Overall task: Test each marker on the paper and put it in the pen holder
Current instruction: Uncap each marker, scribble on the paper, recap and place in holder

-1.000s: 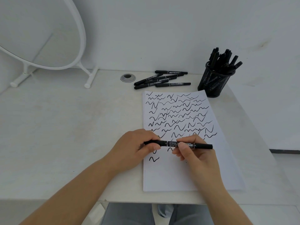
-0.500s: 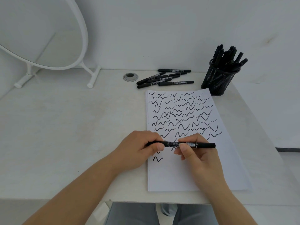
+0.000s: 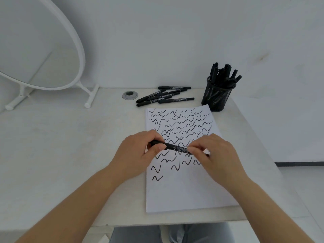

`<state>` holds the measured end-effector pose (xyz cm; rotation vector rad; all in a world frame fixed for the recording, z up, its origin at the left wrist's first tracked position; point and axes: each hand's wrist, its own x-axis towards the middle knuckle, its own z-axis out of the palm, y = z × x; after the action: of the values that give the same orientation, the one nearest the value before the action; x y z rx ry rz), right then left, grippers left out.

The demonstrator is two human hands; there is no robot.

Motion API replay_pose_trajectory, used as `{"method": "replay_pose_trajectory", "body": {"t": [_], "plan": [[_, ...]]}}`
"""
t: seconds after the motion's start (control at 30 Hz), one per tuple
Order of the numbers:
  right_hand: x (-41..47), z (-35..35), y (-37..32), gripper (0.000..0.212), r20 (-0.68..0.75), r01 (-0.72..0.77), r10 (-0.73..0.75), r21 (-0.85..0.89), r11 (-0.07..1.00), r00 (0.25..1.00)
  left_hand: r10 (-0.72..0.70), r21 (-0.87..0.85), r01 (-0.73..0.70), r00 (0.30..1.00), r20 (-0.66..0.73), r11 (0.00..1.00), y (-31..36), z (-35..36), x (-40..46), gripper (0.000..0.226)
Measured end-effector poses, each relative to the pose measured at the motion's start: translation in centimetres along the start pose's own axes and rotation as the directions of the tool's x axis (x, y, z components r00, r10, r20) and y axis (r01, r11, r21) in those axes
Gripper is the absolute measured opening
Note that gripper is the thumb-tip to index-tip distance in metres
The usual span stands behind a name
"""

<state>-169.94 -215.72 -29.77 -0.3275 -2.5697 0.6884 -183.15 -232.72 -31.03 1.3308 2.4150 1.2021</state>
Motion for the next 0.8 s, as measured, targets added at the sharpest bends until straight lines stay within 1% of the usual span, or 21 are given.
{"method": "replay_pose_trajectory", "body": {"t": [0.03,0.07,0.13,0.2,0.33,0.4,0.47,0.53,0.57,0.63,0.67,0.73,0.8], "plan": [[0.5,-0.2,-0.3,0.011,0.029,0.109,-0.106,-0.119,0.987,0.994,0.035,0.070,-0.035,0.999,0.000,0.997,0.6,0.0,0.5,0.013],[1.0,-0.3,-0.6,0.014,0.058,0.182,-0.174,-0.175,0.968,0.983,0.077,0.129,-0.075,0.997,-0.009,0.989,1.2,0.1,0.9,0.017],[1.9,-0.6,-1.0,0.014,0.100,0.256,-0.241,-0.180,0.950,0.965,0.153,0.177,-0.143,0.987,-0.048,0.974,2.2,0.0,1.9,0.021],[2.6,-0.7,-1.2,0.011,0.138,0.268,-0.248,-0.154,0.951,0.959,0.180,0.137,-0.169,0.981,-0.077,0.976,2.9,-0.2,2.8,0.021],[4.3,-1.0,-0.5,0.014,0.125,0.209,-0.206,-0.017,0.978,0.971,0.192,0.053,-0.189,0.980,-0.053,0.981,2.8,-0.5,5.0,0.023],[5.6,-1.6,0.1,0.012,0.102,0.172,-0.168,-0.037,0.984,0.981,0.114,0.057,-0.110,0.991,-0.065,0.992,1.6,-0.5,6.7,0.024],[7.1,-2.5,1.1,0.008,0.045,0.099,-0.096,-0.054,0.994,0.994,-0.025,0.170,0.040,0.996,-0.091,0.985,-0.6,-0.6,8.9,0.026],[8.8,-3.6,2.4,0.011,-0.028,0.006,-0.006,-0.031,1.000,1.000,-0.165,0.298,0.196,0.978,-0.129,0.934,-3.1,-0.9,10.9,0.024],[9.6,-4.3,3.0,0.013,-0.072,-0.042,0.042,0.001,0.999,0.997,-0.203,0.339,0.248,0.965,-0.163,0.907,-4.3,-1.0,11.7,0.020],[11.0,-5.5,4.2,0.018,-0.178,-0.097,0.108,0.067,0.993,0.978,-0.235,0.379,0.309,0.944,-0.230,0.872,-6.2,-1.4,12.9,0.012],[11.6,-6.1,4.9,0.022,-0.228,-0.095,0.109,0.071,0.993,0.968,-0.238,0.384,0.322,0.938,-0.250,0.865,-6.9,-1.6,13.4,0.010],[12.6,-6.9,6.0,0.028,-0.300,-0.089,0.103,0.059,0.994,0.948,-0.237,0.403,0.327,0.937,-0.257,0.855,-7.9,-1.8,14.3,0.013],[13.4,-7.5,6.8,0.032,-0.374,-0.103,0.132,0.095,0.990,0.918,-0.245,0.436,0.326,0.941,-0.233,0.839,-8.4,-1.9,15.0,0.019]]}}
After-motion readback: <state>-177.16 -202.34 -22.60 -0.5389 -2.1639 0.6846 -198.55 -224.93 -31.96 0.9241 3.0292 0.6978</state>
